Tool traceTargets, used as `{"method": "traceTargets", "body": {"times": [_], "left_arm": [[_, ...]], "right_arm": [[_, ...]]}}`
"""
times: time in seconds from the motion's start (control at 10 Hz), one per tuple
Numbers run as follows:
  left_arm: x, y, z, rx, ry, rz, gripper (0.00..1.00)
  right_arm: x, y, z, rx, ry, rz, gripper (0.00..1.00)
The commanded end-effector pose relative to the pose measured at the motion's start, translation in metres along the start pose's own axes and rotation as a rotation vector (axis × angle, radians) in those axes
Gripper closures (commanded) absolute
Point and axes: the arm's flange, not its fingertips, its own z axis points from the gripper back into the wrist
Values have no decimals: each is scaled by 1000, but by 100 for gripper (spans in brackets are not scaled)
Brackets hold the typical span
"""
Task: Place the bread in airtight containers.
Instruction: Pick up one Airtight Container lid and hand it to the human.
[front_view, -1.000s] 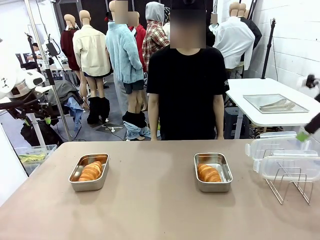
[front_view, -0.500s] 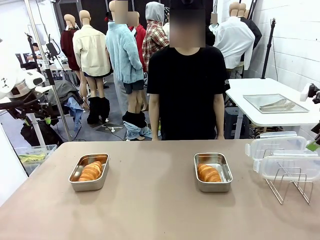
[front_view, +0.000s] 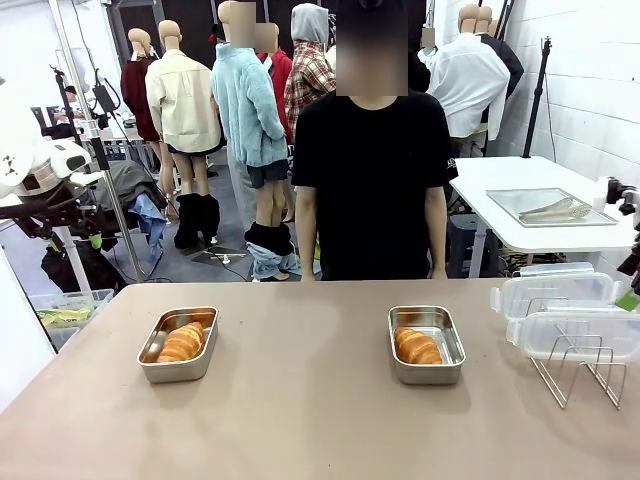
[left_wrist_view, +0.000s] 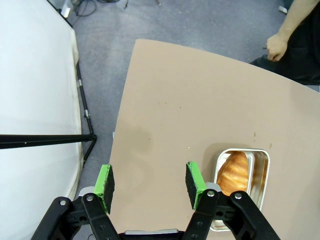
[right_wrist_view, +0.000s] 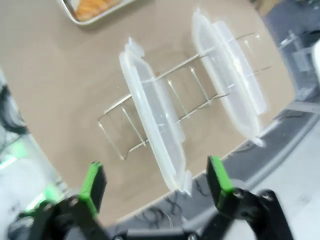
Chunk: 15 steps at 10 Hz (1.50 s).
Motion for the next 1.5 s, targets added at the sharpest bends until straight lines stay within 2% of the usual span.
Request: {"method": "traceTargets", "body": {"times": [0.0,0.3,0.6,1.4], "left_arm": [[0,0,2,1,-3,1,25],[0,0,2,1,-3,1,25],[0,0,2,1,-3,1,25],[0,0,2,1,-3,1,25]], "right_arm": [[20,-25,-7,45,81,219,0],[31,-28,-19,79,128,300,0],[33,-24,-29,84,207,303,0],[39,-26,-75,162,225,277,0]]}}
